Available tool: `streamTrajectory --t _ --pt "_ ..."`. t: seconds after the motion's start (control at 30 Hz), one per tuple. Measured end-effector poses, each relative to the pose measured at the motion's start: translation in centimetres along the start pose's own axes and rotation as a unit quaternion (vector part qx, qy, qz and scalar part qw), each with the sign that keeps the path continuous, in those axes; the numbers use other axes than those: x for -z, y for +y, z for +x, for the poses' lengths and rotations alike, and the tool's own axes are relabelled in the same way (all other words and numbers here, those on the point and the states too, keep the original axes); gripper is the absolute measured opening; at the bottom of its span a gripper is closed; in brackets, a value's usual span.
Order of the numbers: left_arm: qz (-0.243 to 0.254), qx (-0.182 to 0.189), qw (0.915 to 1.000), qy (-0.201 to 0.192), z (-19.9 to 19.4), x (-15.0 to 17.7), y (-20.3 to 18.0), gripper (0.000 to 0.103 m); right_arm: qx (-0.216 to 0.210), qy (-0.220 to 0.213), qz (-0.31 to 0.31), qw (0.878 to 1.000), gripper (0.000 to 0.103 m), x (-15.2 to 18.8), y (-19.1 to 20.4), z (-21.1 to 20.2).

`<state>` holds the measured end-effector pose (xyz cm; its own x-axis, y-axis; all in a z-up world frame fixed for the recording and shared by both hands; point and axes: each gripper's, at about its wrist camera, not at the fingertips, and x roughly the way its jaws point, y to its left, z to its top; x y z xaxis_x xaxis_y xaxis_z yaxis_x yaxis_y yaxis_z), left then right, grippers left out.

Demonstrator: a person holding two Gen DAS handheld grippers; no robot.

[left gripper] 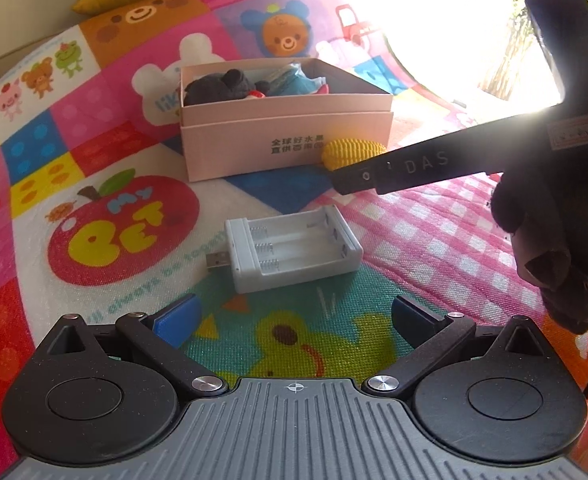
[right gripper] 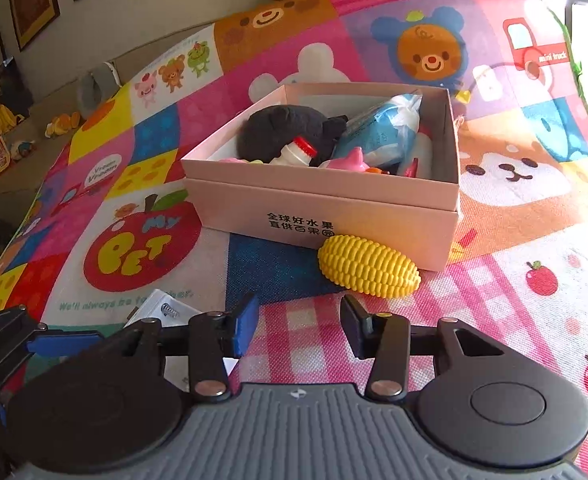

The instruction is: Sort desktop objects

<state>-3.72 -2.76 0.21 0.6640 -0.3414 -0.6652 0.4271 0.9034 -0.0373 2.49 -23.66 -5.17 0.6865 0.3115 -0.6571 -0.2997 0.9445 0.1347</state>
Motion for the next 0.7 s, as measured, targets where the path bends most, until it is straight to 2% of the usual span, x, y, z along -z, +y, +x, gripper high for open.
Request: streamTrajectory --t 0.07,0.1,0.17,0.27,0.4,0.53,0.6,0.7 --pt "-0.002 -0.016 0.9999 -0.005 0.3 0.0 0.1 0.103 0.042 -0.031 -0.016 0.999 0.086 0.4 0.2 -1.0" --pt "-0.003 -0.024 0.9997 -0.007 0.5 0.0 0.1 0.103 0.062 -0.045 -0.019 0.997 0.09 0.6 0.2 -1.2" --pt "-0.005 -0.026 0.9996 -0.009 0.5 0.0 0.1 0.103 0.1 -0.06 -0.014 0.993 0.091 0.3 -0.1 -1.1" --pt "0.0 -0.03 0.9994 -0.014 0.5 0.2 0.0 0.103 0.108 -0.038 0.033 0.993 0.096 -0.7 -1.1 0.3" --pt "-0.001 -0.029 0.9994 -0.017 0.5 0.3 0.0 0.103 0.116 -0.022 0.075 0.99 0.094 -1.6 -1.4 2.7" --pt "-0.003 -0.027 0.9994 -0.021 0.5 0.4 0.0 0.103 0.123 -0.006 0.069 0.99 0.065 -1.4 -1.0 3.7" --pt "-0.005 -0.026 0.9994 -0.021 0.5 0.4 0.1 0.103 0.131 -0.01 0.06 0.989 0.065 -1.1 -0.9 3.3" --pt "-0.004 -0.027 0.9994 -0.021 0.5 0.4 0.1 0.103 0.121 -0.012 0.06 0.991 0.065 -0.1 -1.4 1.8"
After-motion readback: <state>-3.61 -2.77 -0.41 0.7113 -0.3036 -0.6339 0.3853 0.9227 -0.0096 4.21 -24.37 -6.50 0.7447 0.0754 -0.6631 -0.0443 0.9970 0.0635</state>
